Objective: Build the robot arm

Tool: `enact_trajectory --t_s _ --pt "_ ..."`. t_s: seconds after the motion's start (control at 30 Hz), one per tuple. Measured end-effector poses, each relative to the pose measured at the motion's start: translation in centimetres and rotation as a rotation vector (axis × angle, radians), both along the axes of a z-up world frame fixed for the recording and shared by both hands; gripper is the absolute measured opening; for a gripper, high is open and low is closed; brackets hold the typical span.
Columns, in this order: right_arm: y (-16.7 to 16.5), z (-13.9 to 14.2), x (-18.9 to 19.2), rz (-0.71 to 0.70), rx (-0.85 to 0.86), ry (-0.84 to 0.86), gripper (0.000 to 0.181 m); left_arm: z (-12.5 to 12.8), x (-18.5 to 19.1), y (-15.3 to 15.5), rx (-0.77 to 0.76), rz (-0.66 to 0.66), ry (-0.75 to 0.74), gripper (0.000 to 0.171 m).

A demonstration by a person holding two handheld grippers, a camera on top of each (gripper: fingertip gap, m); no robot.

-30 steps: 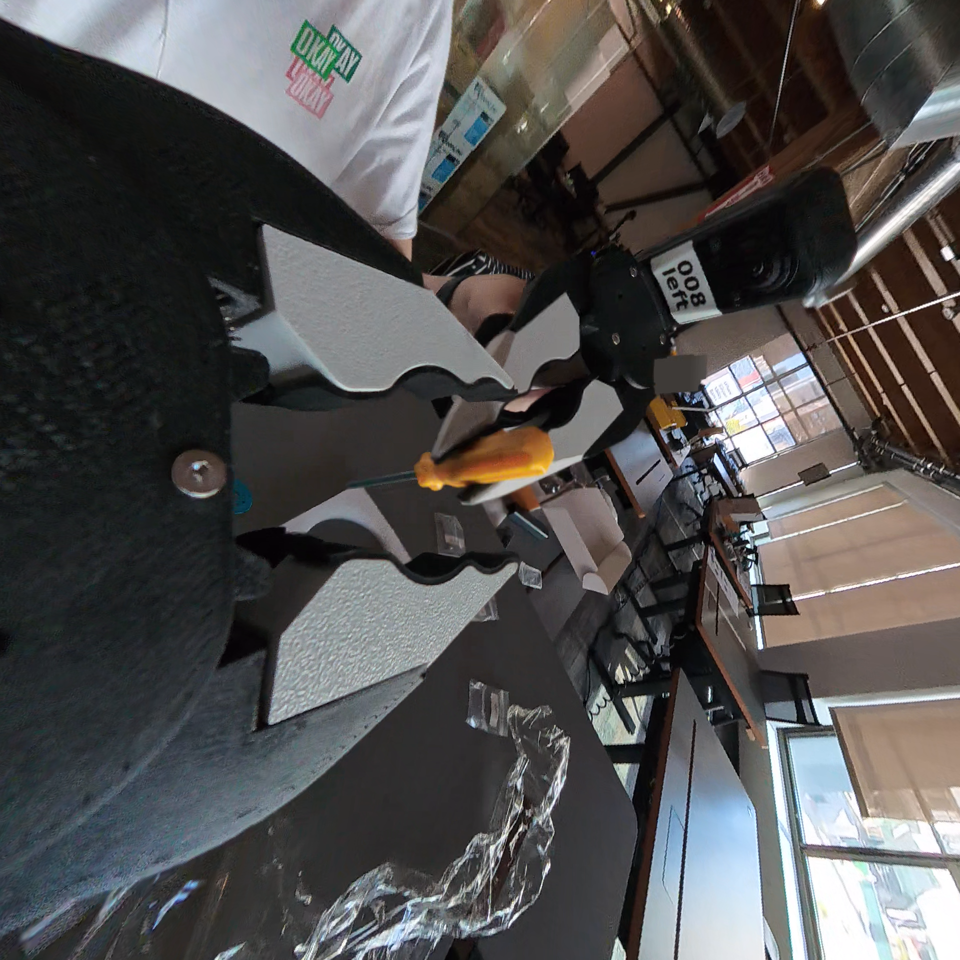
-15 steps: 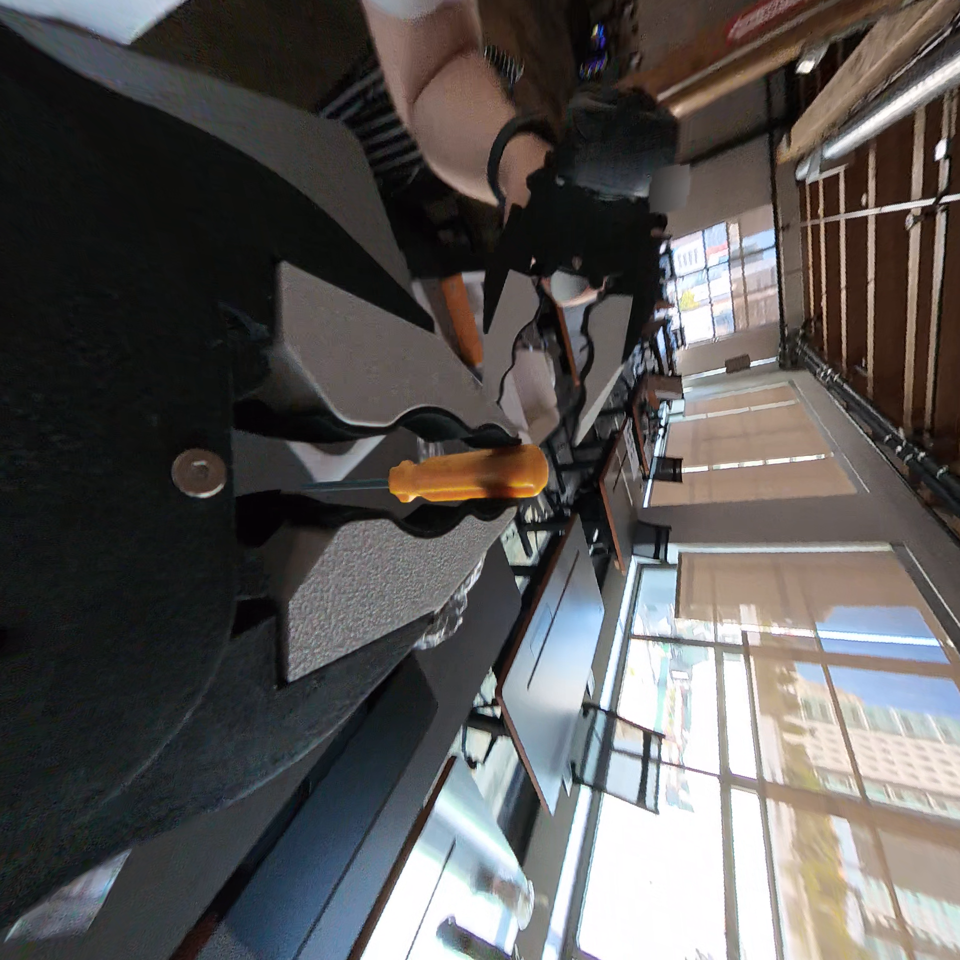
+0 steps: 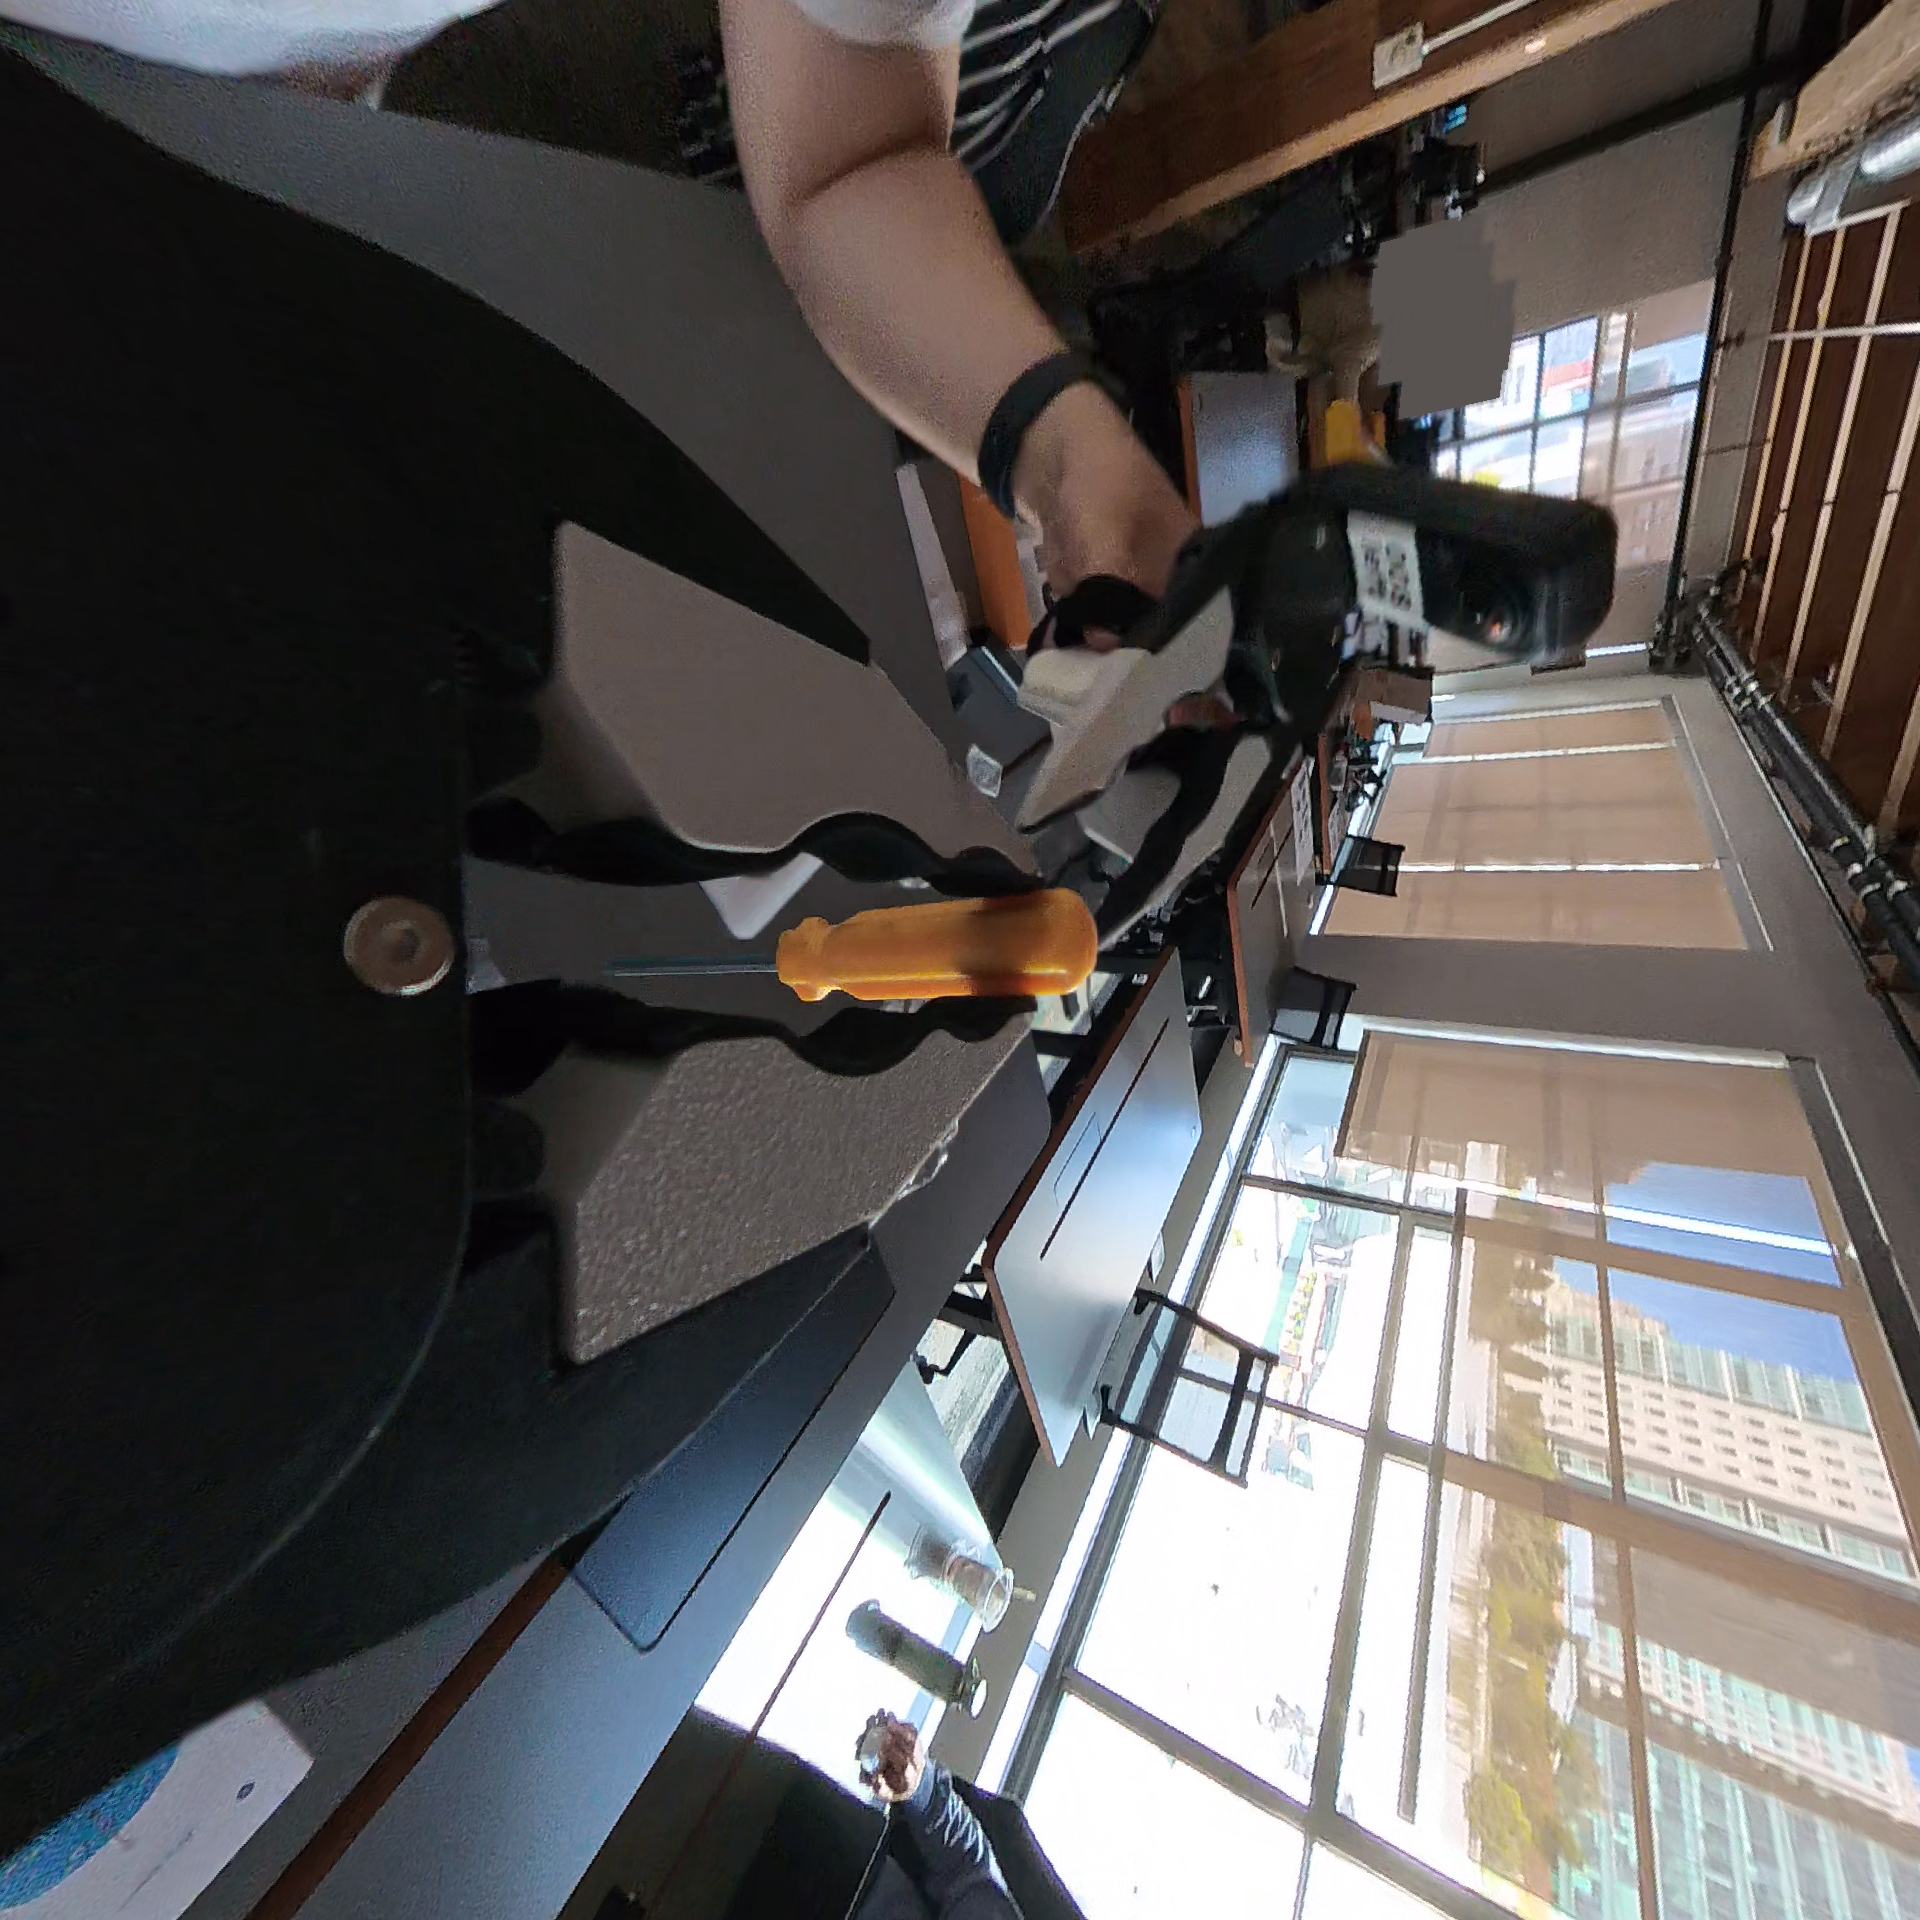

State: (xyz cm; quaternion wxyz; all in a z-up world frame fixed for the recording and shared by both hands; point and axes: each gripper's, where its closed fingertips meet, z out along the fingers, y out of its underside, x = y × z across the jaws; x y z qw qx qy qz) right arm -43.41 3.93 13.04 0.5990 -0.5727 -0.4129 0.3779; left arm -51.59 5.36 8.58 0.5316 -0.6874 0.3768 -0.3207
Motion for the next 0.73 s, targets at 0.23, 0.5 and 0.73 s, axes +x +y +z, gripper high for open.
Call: enact_trajectory --t_s 0.23,0.5,0.73 --pt "-5.1 -0.3 -3.1 0.168 -0.037 -0.1 0.017 -1.3 4.9 -4.8 -0.05 -0.534 -0.212 0.05" --pt "-4.7 -4.5 -4.6 0.321 -0.155 -0.158 0.017 -7.1 5.9 -5.2 0.057 -0.538 0.003 0.04" --pt "-3.5 -7.6 -5.3 0.392 -0.202 -0.261 0.016 -7.5 5.8 -5.2 -0.014 -0.593 -0.037 0.034"
